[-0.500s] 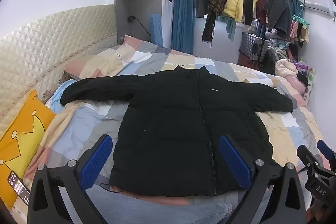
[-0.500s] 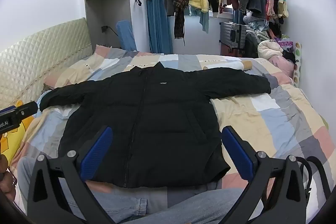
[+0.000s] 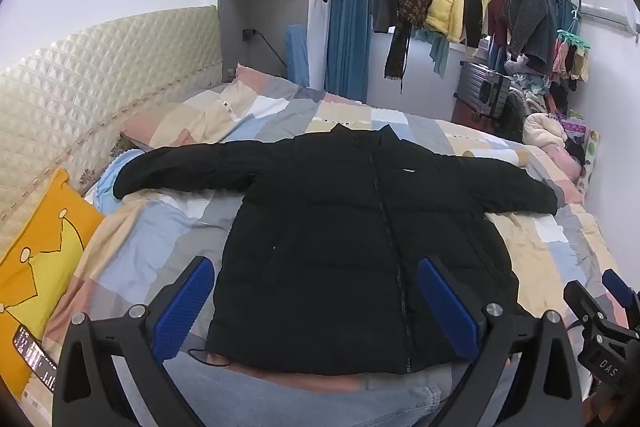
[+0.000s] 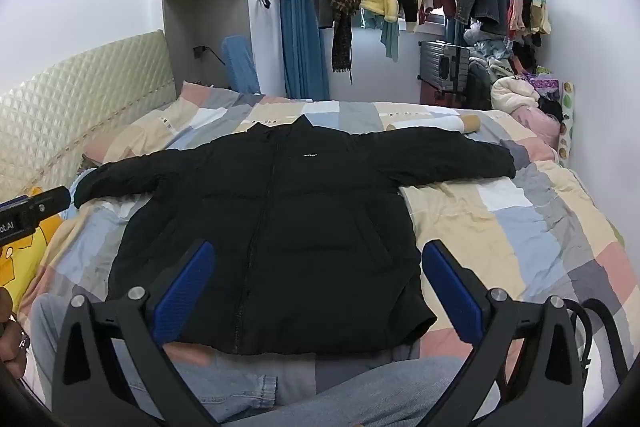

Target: Fold large clothes

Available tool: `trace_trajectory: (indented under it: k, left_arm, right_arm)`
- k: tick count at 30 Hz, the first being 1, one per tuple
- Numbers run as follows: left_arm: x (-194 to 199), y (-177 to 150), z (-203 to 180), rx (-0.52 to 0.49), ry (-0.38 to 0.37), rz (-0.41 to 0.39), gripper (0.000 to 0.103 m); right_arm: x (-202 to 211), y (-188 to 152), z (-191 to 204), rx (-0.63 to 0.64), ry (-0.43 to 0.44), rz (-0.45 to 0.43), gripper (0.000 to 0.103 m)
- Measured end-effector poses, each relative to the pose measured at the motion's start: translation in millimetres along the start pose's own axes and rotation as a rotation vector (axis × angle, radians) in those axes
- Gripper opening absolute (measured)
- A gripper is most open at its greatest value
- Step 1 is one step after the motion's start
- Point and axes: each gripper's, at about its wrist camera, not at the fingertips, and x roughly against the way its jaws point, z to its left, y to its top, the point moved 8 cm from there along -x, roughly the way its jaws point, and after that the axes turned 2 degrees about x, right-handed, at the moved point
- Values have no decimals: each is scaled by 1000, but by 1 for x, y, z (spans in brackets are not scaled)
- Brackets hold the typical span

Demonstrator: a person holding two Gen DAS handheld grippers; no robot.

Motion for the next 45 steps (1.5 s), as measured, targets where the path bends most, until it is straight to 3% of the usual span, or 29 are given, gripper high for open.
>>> trace_trajectory:
  k: [27,45]
  left_arm:
    - [-15,-2,1,10,-9,21,103]
    - [-9,-2,1,-21,-21,7,103]
  right_arm:
    - [-1,2,10,27,-8,17,103]
    - [11,12,8,9,-28,-26,103]
